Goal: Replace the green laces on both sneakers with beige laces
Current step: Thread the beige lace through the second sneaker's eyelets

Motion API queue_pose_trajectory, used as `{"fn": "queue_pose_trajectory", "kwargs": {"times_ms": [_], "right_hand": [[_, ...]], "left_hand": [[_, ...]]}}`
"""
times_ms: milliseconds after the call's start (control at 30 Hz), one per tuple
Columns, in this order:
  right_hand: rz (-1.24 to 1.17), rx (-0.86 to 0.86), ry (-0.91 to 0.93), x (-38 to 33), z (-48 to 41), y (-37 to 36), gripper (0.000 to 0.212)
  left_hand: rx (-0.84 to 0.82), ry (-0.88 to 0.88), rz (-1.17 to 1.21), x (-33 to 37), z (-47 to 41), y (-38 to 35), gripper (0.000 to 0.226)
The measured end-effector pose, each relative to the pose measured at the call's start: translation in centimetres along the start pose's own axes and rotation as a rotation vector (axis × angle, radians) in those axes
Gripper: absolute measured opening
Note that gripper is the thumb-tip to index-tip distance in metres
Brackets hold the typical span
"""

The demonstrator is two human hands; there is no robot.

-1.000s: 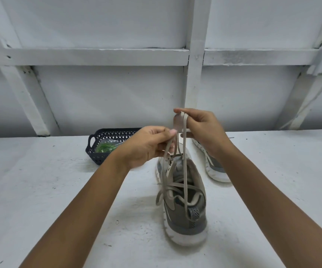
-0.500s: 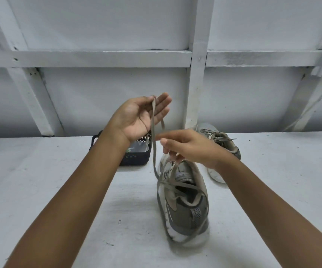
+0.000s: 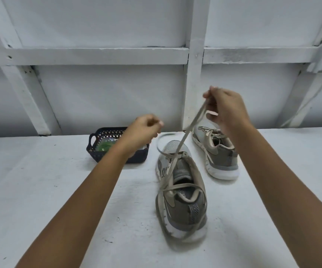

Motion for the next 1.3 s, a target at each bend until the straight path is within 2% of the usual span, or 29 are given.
{"fn": "queue_pose_trajectory", "kwargs": {"times_ms": [100, 200, 300, 433, 500, 533, 633, 700, 767, 833, 900, 933, 1033, 1067, 1133, 1233, 1300], "right_hand": [[-0.061, 0.038, -0.133, 0.7, -0.9, 1.0, 0.036], [0.054, -0.010, -0.186, 2.0, -0.8, 1.0, 0.034], [0.350, -0.066, -0.087, 3.3, -0.7, 1.0, 0.034], [0.662, -0.193, 0.033, 4.3, -0.2, 1.0, 0.035], [0.705, -0.257, 0.013, 4.7, 0.1, 1.0, 0.035], [0.703, -0.272, -0.004, 4.9, 0.2, 1.0, 0.035], [0.653, -0.278, -0.063, 5.7, 0.5, 1.0, 0.034], [0.629, -0.297, -0.086, 6.1, 0.8, 1.0, 0.033], [0.600, -0.313, -0.096, 6.3, 1.0, 1.0, 0.033], [0.572, -0.322, -0.105, 6.5, 1.1, 1.0, 0.033], [0.539, -0.324, -0.118, 6.5, 1.2, 1.0, 0.032], [0.518, -0.322, -0.127, 6.4, 1.2, 0.9, 0.032], [0.434, -0.307, -0.148, 6.1, 1.2, 0.8, 0.032], [0.405, -0.304, -0.150, 6.0, 1.2, 0.8, 0.032], [0.355, -0.303, -0.155, 5.7, 1.1, 0.7, 0.032], [0.326, -0.313, -0.155, 5.5, 1.4, 0.5, 0.031], [0.334, -0.325, -0.145, 5.6, 1.6, 0.3, 0.031]], "left_hand": [[-0.350, -0.168, -0.146, -0.3, 2.1, -0.7, 0.009], [-0.639, -0.231, -0.369, -0.5, 4.1, -2.1, 0.016], [-0.675, -0.284, -0.485, -1.1, 4.6, -3.0, 0.019], [-0.701, -0.310, -0.475, -1.6, 4.6, -3.2, 0.004], [-0.730, -0.268, -0.325, -1.9, 4.5, -2.8, 0.008], [-0.730, -0.212, -0.165, -2.1, 4.3, -2.4, 0.011], [-0.607, 0.044, 0.485, -2.6, 3.3, -1.0, 0.018], [-0.558, 0.181, 0.879, -3.0, 2.4, -0.2, 0.011], [-0.527, 0.249, 1.105, -3.1, 1.7, 0.7, 0.014], [-0.508, 0.320, 1.193, -2.8, 1.2, 1.7, 0.016], [-0.459, 0.392, 1.054, -2.9, 0.7, 2.6, 0.011], [-0.403, 0.397, 0.837, -3.2, 0.4, 3.0, 0.008], [-0.255, 0.197, -0.191, -4.5, -0.4, 3.6, 0.019], [-0.264, 0.125, -0.420, -4.7, -0.4, 3.4, 0.019], [-0.312, 0.063, -0.564, -4.5, -0.2, 2.7, 0.014], [-0.397, -0.119, -0.600, -3.0, 0.8, 1.3, 0.011], [-0.496, -0.270, -0.527, -1.3, 2.1, 0.2, 0.013]]}}
Point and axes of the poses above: each hand's wrist, its own z-axis away from the middle knuckle, its own y-axis out of the back of the hand, x = y × z, the point moved 2 cm from there along -z, towards the middle knuckle, and after that the axes turned 11 degrees about x, right-handed, at the moved point
